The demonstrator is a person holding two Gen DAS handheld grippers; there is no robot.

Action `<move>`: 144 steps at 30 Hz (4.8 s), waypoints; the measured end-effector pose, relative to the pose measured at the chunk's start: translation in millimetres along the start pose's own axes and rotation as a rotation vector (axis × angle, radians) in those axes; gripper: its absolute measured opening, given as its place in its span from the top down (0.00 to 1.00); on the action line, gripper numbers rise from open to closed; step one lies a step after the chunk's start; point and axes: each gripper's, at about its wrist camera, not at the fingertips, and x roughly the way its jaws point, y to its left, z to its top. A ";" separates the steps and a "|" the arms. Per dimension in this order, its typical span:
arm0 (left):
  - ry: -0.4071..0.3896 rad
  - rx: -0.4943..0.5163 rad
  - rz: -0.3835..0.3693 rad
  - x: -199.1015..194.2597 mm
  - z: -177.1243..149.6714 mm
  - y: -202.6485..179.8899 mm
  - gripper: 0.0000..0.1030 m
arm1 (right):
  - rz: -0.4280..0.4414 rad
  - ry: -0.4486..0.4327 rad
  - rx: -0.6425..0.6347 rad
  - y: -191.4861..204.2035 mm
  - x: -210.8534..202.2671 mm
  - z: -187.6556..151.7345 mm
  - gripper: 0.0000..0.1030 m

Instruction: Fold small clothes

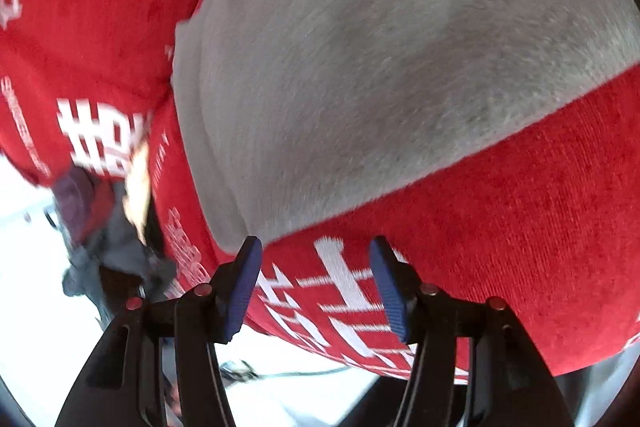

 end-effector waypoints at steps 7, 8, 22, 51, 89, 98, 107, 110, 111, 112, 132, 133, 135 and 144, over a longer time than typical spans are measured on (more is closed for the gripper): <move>0.048 -0.052 -0.140 24.6 -20.6 -19.4 0.01 | 0.138 -0.052 0.142 -14.7 4.8 15.5 0.92; 0.053 -0.060 -0.151 31.0 -23.5 -24.2 0.01 | 0.137 -0.048 0.132 -13.6 5.5 19.0 0.92; -0.129 -0.245 -0.187 75.1 -6.3 -68.0 0.01 | 0.198 0.034 -0.051 16.9 -19.3 32.1 0.92; -0.413 0.864 0.577 74.4 -29.3 -188.8 0.87 | -0.328 0.477 -0.698 227.8 58.5 124.1 0.11; -0.423 1.374 0.310 113.3 -155.3 -376.4 0.87 | 0.221 -0.033 -0.518 64.4 -199.2 170.6 0.86; -0.182 1.444 0.347 240.5 -189.6 -391.7 0.87 | 0.090 -0.105 -0.211 -103.3 -187.2 218.6 0.86; -0.115 1.388 0.376 251.8 -179.9 -390.9 0.70 | 0.118 -0.095 -0.201 -128.3 -176.9 218.8 0.84; -0.161 1.344 0.390 236.0 -173.0 -387.5 0.26 | 0.084 -0.094 -0.206 -122.9 -186.1 214.7 0.79; -0.173 1.343 0.390 230.6 -174.4 -383.5 0.26 | 0.072 -0.096 -0.201 -122.0 -192.3 212.0 0.77; -0.155 1.341 0.390 224.0 -173.4 -381.5 0.26 | 0.059 -0.094 -0.194 -121.6 -195.0 209.0 0.75; 0.226 0.465 0.196 181.4 -36.3 -250.9 0.26 | 0.184 -0.178 0.109 -189.0 -208.5 60.9 0.48; 0.246 0.470 0.187 187.1 -38.1 -251.5 0.26 | 0.198 -0.184 0.125 -189.0 -203.5 60.8 0.49; 0.277 0.496 0.185 196.3 -42.6 -255.5 0.28 | 0.221 -0.201 0.155 -187.1 -193.9 63.7 0.61; 0.267 0.667 0.219 189.4 -56.0 -265.9 0.67 | 0.242 -0.236 0.110 -154.5 -182.8 53.5 0.92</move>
